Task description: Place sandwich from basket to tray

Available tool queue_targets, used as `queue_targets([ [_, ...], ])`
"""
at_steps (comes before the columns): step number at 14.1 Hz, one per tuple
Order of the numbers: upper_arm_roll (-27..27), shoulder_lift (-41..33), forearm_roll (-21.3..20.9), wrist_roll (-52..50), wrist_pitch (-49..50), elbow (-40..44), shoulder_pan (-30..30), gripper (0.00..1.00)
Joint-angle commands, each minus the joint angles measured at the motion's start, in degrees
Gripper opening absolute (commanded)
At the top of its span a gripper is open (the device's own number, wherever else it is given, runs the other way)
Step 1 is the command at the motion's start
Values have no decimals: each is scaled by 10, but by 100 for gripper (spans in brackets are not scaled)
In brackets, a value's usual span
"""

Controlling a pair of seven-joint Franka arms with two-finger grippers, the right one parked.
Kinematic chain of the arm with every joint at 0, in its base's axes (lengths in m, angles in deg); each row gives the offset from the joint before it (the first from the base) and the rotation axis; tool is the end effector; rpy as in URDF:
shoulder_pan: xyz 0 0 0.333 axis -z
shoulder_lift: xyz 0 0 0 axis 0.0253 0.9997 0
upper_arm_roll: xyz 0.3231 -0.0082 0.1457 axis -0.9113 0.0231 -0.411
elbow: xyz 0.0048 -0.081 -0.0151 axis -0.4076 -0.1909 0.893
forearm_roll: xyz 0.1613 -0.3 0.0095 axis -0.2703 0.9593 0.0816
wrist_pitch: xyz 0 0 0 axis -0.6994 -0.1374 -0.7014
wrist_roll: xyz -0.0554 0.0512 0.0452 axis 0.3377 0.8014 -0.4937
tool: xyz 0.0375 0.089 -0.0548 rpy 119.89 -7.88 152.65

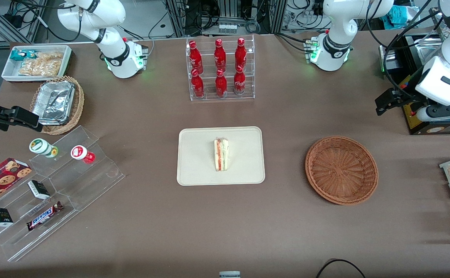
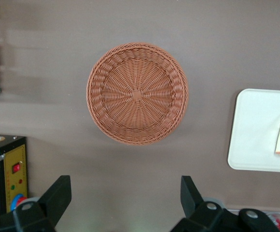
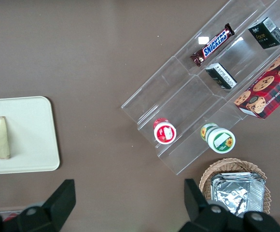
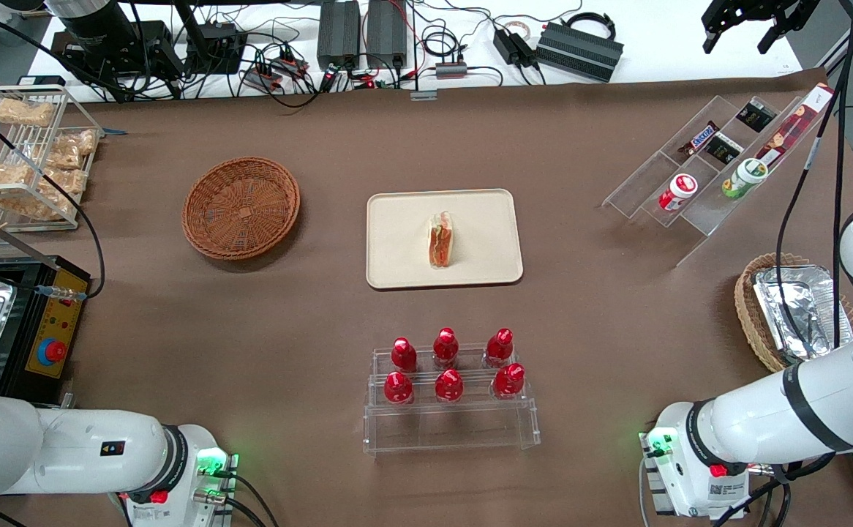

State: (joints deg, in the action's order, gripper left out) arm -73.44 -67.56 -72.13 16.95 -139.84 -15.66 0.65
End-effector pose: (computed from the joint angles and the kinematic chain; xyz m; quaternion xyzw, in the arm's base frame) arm 0.4849 -0.0600 0.6587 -0.9996 -0.0276 0.0062 0.0067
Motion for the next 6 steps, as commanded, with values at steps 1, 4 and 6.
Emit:
queue_targets([
  [1,0,1,3,25,22,12,-4,100],
  [4,0,0,3,26,34,12,-5,100],
  [6,0,0,3,23,33,12,-5,100],
])
